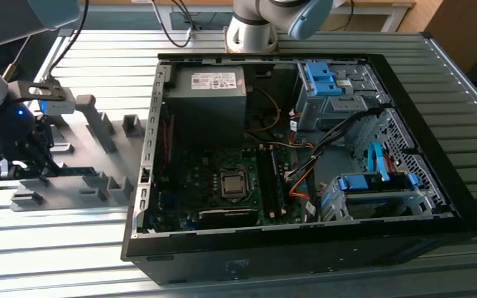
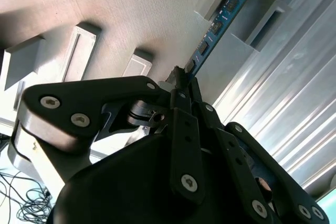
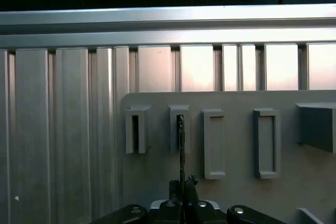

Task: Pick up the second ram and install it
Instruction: 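Pick up the second ram and move it above second insertion slot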

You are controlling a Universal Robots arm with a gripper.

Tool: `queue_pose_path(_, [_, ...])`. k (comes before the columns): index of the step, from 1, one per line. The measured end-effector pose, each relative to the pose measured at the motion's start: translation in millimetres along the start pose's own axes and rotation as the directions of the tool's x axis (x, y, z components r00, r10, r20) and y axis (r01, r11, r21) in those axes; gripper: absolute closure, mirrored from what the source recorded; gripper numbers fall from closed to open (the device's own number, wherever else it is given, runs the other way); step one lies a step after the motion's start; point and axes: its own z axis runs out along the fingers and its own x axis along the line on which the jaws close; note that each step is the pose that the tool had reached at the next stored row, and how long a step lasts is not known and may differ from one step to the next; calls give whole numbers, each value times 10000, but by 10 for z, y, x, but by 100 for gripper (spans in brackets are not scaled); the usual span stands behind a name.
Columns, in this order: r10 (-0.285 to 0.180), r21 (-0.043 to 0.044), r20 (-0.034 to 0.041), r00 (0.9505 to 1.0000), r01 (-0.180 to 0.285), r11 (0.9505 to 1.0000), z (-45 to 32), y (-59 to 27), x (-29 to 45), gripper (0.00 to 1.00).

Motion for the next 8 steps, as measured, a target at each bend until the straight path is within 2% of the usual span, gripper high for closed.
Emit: queue_pose_path(8, [0,0,0,10000,0,10000,-14,0,0,86])
